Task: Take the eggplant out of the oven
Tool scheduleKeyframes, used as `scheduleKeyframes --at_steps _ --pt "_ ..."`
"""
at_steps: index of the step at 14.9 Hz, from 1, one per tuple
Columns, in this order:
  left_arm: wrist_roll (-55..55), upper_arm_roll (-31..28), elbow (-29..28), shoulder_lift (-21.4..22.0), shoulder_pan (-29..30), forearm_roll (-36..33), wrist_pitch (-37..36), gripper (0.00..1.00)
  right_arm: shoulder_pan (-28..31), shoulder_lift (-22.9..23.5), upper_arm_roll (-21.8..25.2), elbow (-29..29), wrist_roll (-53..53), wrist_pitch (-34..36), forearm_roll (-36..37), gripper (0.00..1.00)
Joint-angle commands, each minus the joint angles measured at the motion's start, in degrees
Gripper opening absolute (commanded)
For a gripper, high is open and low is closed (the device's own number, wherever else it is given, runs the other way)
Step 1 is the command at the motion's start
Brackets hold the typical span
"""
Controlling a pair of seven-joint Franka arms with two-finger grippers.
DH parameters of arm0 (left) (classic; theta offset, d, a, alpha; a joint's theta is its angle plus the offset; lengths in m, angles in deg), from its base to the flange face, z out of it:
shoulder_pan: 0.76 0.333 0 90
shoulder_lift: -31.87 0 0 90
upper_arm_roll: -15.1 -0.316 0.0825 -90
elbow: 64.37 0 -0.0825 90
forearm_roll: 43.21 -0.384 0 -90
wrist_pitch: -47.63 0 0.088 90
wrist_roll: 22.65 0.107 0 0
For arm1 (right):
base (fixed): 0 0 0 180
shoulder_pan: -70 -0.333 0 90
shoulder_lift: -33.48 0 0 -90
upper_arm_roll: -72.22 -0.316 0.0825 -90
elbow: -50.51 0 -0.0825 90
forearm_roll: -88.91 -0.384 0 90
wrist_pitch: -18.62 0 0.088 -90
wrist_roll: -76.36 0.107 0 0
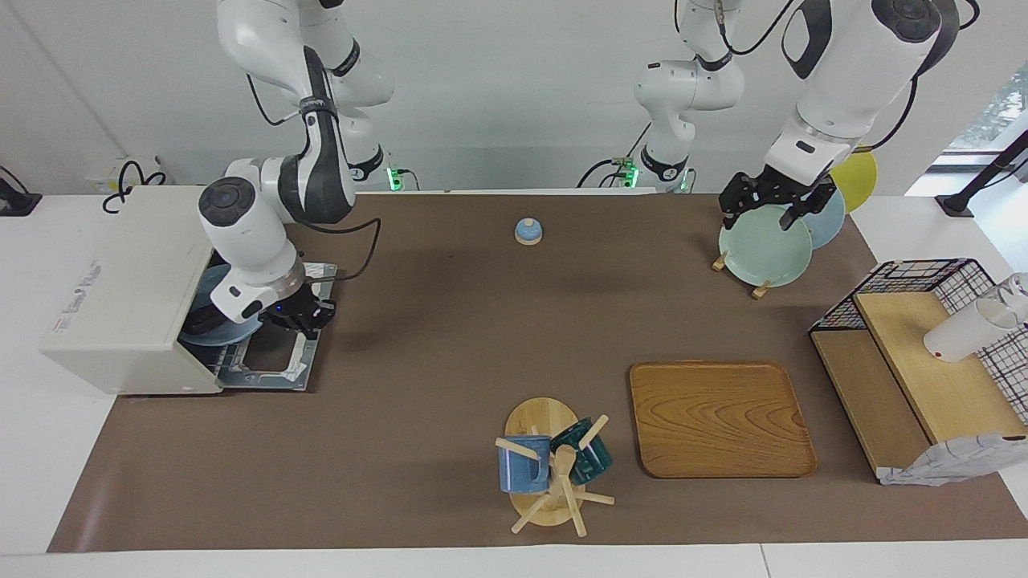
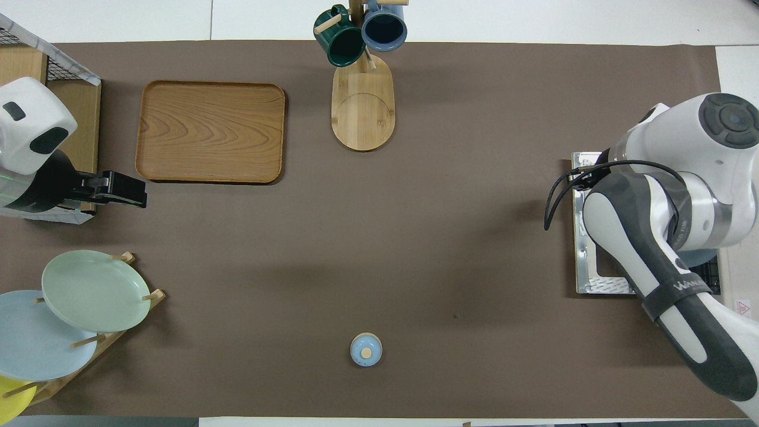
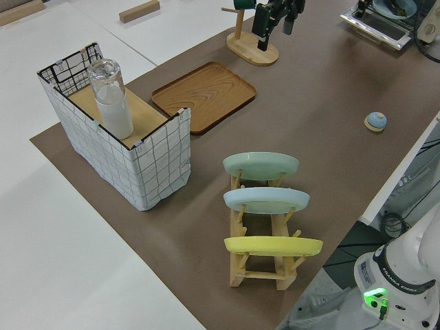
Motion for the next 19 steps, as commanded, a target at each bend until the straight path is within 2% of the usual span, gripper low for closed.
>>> scheduleKeyframes --at_steps 1,4,7,9,16,19 --pt "0.42 -0.04 0.35 0.47 0.36 0.69 -0.39 1.0 4.77 -3.37 -1.04 -0.3 -0.09 4.85 2.75 0.76" --pt "0.42 -0.04 0.35 0.47 0.36 0.69 -0.38 1.0 6.55 -4.26 -1.13 -2.06 -0.09 5.12 3.37 0.74" --pt "0.42 -0.04 0.35 0.47 0.36 0.69 -0.47 1.0 7.86 -5.75 -1.13 -6.97 -0.27 1.71 3.46 0.64" --pt "0.42 -0.04 0.35 0.47 0.36 0.69 -0.47 1.0 7.25 -6.1 -1.22 -8.21 0.26 -0.67 3.37 0.58" --pt "0.42 -0.04 0.35 0.47 0.36 0.69 -0.38 1.0 8.57 -6.72 -1.22 -10.05 -2.99 -1.03 3.38 0.58" --pt "0.42 -0.04 0.35 0.47 0.36 0.69 -0.47 1.0 8.74 -7.68 -1.22 -13.13 -3.25 -4.88 3.37 0.58"
